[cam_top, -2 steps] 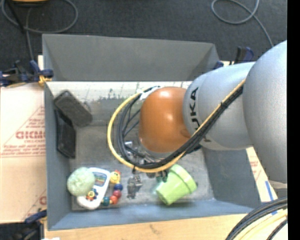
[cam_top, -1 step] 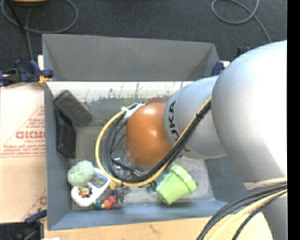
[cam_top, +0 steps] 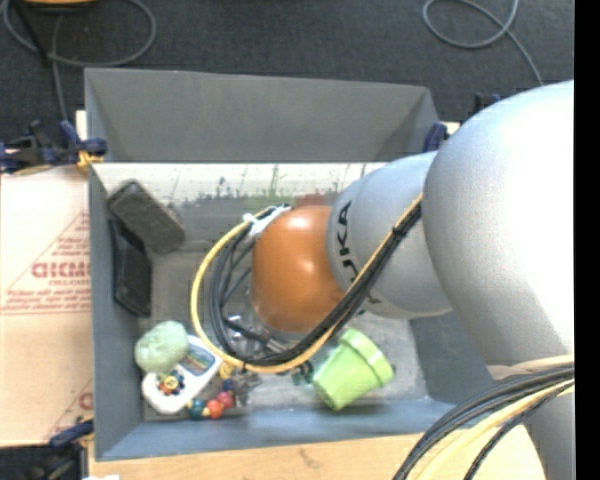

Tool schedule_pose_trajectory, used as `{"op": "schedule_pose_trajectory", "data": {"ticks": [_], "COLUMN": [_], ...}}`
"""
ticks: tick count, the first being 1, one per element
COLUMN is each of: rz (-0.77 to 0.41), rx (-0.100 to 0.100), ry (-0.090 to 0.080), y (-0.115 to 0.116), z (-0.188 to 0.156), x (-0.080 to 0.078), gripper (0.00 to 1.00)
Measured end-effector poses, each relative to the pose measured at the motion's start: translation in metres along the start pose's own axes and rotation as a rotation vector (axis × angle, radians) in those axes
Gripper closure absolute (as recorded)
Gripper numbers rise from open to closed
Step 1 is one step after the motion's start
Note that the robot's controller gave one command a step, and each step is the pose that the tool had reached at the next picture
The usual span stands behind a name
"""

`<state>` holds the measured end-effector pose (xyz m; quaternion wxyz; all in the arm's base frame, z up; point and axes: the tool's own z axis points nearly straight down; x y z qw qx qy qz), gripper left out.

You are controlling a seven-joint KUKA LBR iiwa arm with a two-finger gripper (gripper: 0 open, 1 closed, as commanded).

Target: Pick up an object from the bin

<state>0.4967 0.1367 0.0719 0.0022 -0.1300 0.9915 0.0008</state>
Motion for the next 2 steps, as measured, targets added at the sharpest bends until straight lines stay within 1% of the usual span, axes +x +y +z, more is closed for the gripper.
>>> {"op": "schedule_pose_trajectory", "data": {"ticks": [1, 2], "rz": [-0.260, -0.259], "rx": [0.003, 0.000], "ry": [-0.002, 0.004], "y": [-0.0170, -0.0163], "z": [-0.1337, -0.1306], "x": [-0.0054, -0.0040], "gripper": [1.00, 1.00]}}
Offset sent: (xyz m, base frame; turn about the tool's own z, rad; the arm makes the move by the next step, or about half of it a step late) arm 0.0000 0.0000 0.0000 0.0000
